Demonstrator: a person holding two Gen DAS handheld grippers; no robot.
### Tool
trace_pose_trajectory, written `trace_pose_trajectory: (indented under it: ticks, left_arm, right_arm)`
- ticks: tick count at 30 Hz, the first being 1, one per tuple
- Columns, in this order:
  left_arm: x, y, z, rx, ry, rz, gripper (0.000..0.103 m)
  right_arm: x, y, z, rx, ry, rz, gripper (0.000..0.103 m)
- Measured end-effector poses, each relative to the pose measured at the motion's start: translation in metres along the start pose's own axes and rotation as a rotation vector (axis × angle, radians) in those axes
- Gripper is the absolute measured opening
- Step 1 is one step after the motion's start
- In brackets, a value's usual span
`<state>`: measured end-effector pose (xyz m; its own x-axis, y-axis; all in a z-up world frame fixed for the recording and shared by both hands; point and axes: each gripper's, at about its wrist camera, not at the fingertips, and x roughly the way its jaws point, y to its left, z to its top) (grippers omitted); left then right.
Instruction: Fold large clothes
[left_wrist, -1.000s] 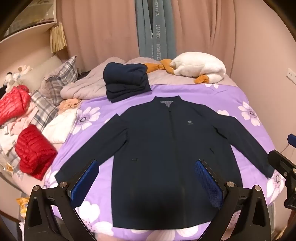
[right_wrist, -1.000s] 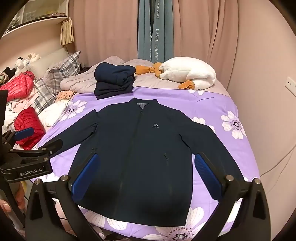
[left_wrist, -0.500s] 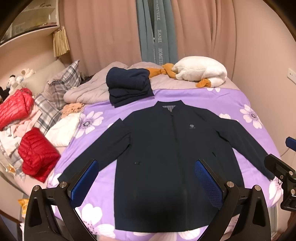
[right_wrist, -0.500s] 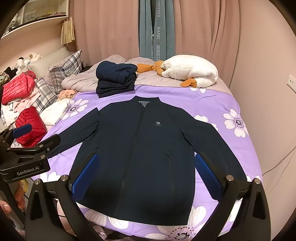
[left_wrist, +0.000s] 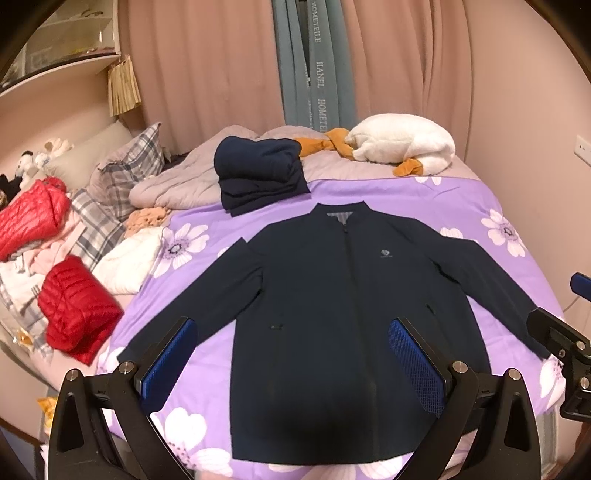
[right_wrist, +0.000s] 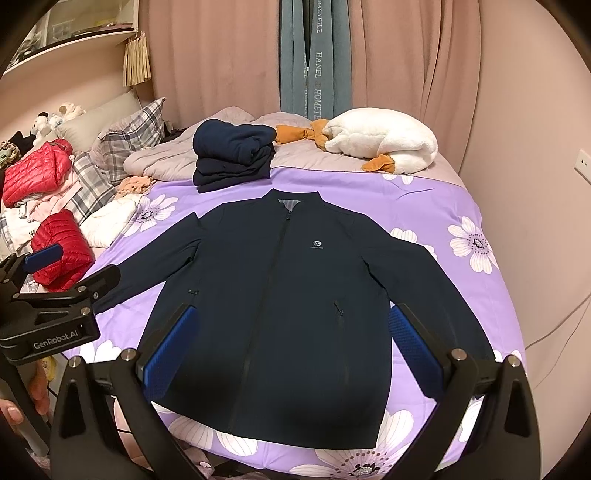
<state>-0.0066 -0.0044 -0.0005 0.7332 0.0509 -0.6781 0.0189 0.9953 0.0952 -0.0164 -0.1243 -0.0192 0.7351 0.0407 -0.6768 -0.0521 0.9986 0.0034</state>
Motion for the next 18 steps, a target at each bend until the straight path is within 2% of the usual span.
trace_pose_trajectory:
  ticks: [18]
  left_arm:
    - [0.0015, 0.0009, 0.0003, 0.002, -0.001, 0.003, 0.102]
  right_arm:
    - [-0.0002, 0.0074, -0.0014, 0.005, -0.001, 0.004, 0.103]
